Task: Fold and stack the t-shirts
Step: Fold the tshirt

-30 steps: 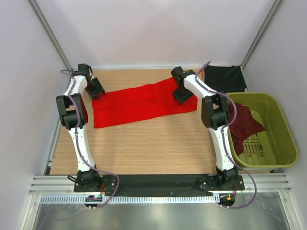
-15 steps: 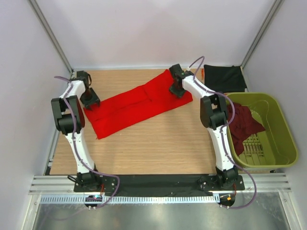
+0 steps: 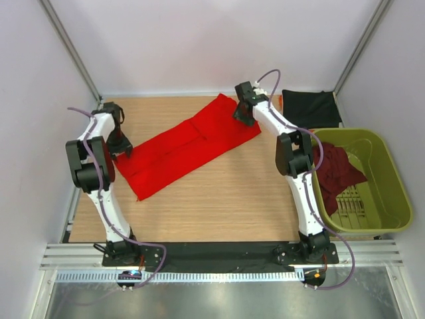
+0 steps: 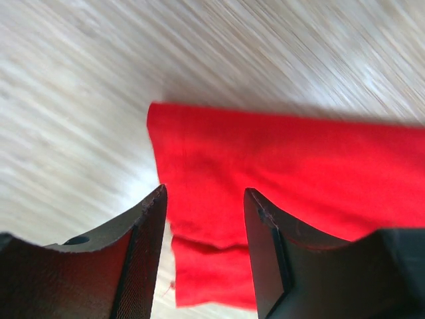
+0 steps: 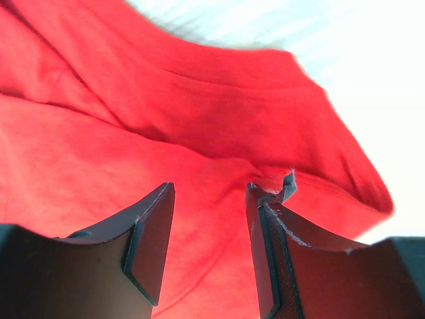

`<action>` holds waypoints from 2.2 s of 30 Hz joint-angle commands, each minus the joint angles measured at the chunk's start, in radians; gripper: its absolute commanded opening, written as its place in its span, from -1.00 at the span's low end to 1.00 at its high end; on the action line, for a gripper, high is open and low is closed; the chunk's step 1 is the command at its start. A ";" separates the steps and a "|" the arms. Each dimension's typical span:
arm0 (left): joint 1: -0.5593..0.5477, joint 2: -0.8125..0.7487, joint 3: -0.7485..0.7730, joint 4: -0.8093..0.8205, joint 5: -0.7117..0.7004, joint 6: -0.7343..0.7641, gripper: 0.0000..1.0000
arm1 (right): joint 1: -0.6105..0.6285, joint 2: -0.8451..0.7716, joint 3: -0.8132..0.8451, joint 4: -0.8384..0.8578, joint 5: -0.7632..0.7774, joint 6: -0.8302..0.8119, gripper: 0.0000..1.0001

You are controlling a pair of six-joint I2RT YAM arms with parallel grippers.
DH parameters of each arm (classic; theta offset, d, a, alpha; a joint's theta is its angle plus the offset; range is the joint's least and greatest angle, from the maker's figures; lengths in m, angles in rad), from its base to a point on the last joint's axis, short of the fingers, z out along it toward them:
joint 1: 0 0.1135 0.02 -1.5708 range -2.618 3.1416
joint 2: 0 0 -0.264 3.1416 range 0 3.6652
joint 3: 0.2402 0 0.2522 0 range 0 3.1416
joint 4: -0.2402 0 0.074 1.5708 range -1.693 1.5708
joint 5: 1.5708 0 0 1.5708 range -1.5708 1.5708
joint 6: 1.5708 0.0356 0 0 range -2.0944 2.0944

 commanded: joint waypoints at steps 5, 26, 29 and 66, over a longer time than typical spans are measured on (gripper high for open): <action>-0.151 -0.198 -0.017 -0.040 0.051 0.116 0.00 | -0.008 -0.118 -0.003 -0.113 0.019 0.151 0.04; -0.369 -0.227 -0.445 0.066 0.180 0.144 -0.21 | -0.134 -0.498 -0.417 0.023 -0.133 0.159 0.02; -0.371 -0.216 -0.488 0.077 0.189 0.131 -0.22 | -0.162 -0.554 -0.492 0.031 -0.135 0.159 0.02; -0.663 -0.416 -0.636 0.146 0.440 -0.327 -0.11 | -0.226 -0.358 -0.653 0.403 -0.421 0.095 0.12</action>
